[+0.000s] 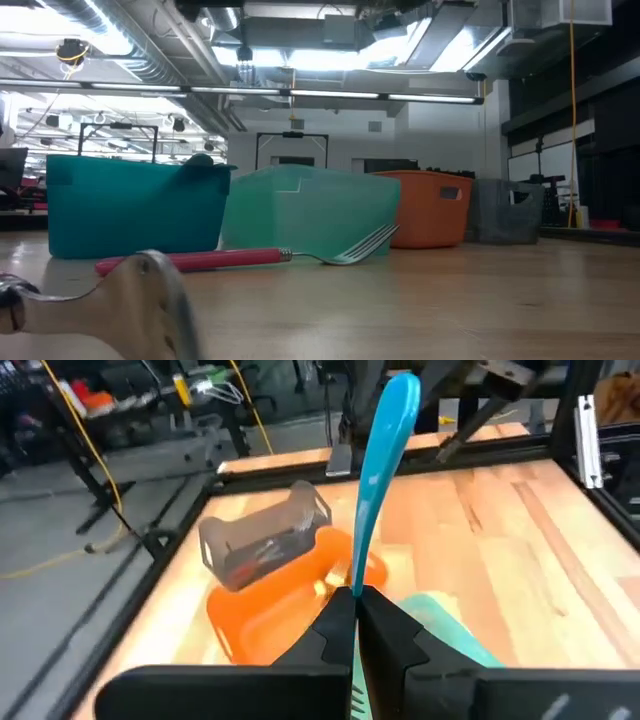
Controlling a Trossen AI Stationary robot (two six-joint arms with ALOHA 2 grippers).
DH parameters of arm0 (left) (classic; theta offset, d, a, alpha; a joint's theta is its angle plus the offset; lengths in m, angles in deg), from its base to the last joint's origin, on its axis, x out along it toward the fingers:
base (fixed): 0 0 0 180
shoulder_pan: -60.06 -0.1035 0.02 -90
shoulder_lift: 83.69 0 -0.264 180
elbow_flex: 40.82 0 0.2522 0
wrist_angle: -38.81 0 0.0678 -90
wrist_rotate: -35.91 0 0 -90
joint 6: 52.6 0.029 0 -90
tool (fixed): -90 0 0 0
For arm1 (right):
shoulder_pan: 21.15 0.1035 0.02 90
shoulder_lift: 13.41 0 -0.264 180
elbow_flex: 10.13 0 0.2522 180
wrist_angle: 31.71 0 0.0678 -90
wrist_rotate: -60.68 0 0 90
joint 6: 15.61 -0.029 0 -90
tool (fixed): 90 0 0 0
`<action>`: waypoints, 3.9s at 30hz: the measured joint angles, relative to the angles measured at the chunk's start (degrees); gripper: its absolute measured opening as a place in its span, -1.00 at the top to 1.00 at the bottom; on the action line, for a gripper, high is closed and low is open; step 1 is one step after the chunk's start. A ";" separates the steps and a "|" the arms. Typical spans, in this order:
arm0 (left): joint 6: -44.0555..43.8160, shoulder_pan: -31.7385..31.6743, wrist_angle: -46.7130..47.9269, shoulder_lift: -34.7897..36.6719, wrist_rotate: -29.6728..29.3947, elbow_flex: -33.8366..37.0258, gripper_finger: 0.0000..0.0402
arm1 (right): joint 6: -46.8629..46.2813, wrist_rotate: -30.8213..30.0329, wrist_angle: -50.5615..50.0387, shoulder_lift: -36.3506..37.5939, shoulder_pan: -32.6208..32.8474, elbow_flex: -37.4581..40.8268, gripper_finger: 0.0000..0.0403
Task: Sort silverware by color (type)
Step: Put the blue fork into the blue bin, then put the pink fork into the green bin
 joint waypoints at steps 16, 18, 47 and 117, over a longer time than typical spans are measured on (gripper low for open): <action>-14.33 1.51 34.64 -2.13 0.56 -14.21 1.00 | -4.84 5.30 -24.65 0.29 0.04 0.02 0.47; -14.36 1.51 37.61 -4.63 0.94 -17.12 1.00 | -7.20 5.33 -28.19 0.29 0.04 0.02 0.47; -2.01 7.62 51.77 -38.87 8.01 -23.93 1.00 | -12.46 9.87 -30.35 0.31 0.04 0.07 0.47; -29.18 11.28 44.70 -42.42 13.41 -42.16 0.62 | -10.78 12.34 -35.18 0.24 0.06 0.07 0.47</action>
